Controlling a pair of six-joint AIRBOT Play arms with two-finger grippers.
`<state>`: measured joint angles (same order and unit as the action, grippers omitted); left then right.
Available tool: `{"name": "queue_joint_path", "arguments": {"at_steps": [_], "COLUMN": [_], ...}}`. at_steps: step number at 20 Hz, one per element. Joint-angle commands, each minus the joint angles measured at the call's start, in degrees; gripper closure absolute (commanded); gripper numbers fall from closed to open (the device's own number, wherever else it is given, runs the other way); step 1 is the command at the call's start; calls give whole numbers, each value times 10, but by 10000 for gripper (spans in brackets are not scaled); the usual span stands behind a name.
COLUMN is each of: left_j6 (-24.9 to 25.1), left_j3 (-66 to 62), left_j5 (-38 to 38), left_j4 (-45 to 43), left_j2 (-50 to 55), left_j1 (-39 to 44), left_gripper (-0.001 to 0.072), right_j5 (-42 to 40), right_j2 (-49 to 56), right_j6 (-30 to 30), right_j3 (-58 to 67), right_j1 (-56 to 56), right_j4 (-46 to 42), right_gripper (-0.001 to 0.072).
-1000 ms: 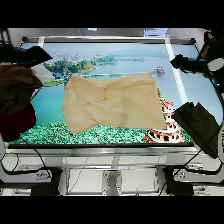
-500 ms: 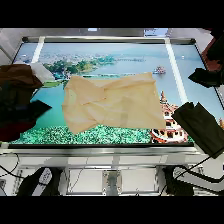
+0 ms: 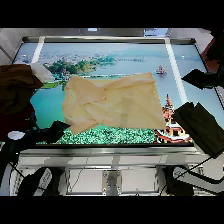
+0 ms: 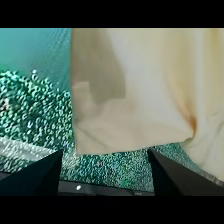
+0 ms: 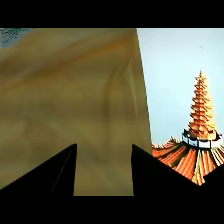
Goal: Fold the shirts.
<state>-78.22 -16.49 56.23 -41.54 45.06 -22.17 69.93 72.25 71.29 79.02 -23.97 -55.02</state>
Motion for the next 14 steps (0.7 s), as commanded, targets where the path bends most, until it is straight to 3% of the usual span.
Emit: {"name": "queue_joint_path", "arguments": {"at_steps": [1,4,6,9,12,14], "left_j6": [-16,-4,36,86,115,137], "left_j3": [10,10,10,10,10,10], "left_j5": [-57,-86,-89,-100,-101,-98], "left_j4": [3,42,94,165,199,220], "left_j2": [38,83,107,140,161,174], "left_j1": [35,37,37,37,37,37], "left_gripper": [136,136,140,228,239,379], "right_j5": [3,8,14,16,18,18], "right_j2": [0,-1,-1,-1,-1,-1], "right_j6": [-9,-9,-9,-9,-9,-9], "right_j3": [0,0,0,0,0,0], "right_j1": [0,0,0,0,0,1], "right_j4": [37,43,45,45,46,51], "right_gripper": [326,326,326,326,326,326]}}
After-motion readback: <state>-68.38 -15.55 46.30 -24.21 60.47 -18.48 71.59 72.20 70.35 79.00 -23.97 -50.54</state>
